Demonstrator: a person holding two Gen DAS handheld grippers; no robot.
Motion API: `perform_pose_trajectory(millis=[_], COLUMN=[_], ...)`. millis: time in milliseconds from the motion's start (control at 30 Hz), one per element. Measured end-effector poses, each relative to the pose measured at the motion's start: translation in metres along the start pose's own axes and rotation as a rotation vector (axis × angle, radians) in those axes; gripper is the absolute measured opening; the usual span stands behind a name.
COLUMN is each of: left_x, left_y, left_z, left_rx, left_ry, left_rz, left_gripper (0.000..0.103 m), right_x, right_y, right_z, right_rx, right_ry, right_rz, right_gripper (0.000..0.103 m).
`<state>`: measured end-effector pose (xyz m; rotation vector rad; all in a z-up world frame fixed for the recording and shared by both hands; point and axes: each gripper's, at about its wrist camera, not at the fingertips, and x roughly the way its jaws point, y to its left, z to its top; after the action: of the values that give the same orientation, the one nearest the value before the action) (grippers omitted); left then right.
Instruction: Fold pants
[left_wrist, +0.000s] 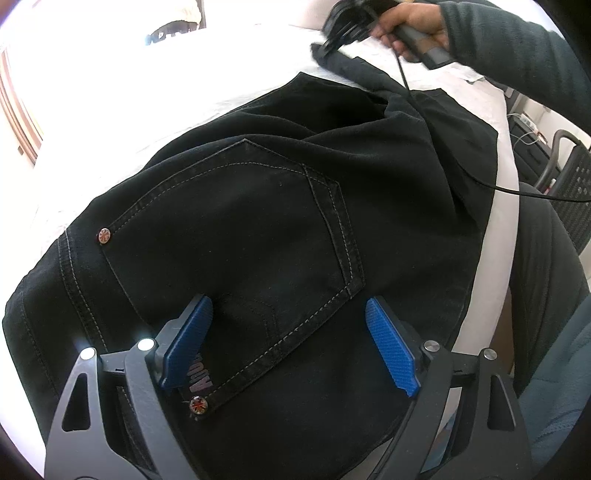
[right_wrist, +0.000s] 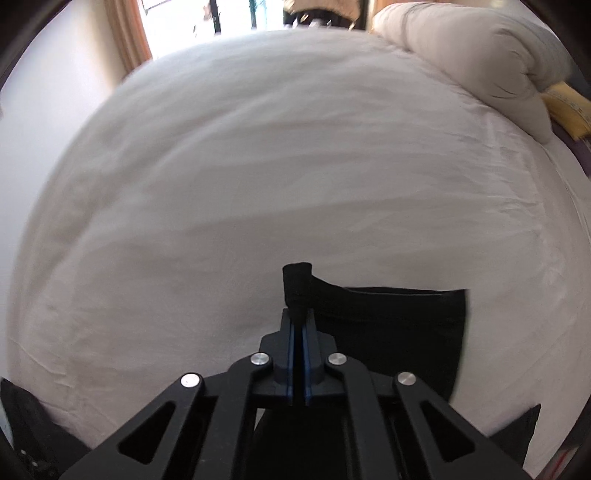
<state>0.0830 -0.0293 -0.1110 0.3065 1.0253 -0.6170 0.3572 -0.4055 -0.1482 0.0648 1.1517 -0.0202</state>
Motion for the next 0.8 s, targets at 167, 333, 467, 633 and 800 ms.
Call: perform_pose_trajectory(millis=[167,333,467,633,800], left_x=[0.002,0.005,0.008,0.011,0.015], left_y=[-0.002,-0.005,-0.006,-0.005,-0.004], left_z=[0.003,0.010,0.015,0.020,0.028], left_rx=[-0.009,-0.032,-0.063,-0.120,-0.164], left_ry=[0.009,0.028,0.036,0.040,0.055], left_rz=[0.014,0.027,0.032,0.031,0.028], left_gripper=[0.085,0.085,0.086,0.090,0.095], right_x=[-0.049,-0.094,-0.119,-0.129,-0.113], right_y=[-0.047,-0.105,-0.153,-0.201,-0.224], right_z=[-0.014,-0.057,-0.111,-0.182,-0.235], right_rx=[0.114,0.270,0.414,0.597,0.745], right_ry=[-0.118,-0.226,-0.293,-0.335,-0.317], right_rz=[0.023,0.025,-0.003,-0.026,-0.040], right_gripper=[0.003,0.003,0.003,0.003,0.003])
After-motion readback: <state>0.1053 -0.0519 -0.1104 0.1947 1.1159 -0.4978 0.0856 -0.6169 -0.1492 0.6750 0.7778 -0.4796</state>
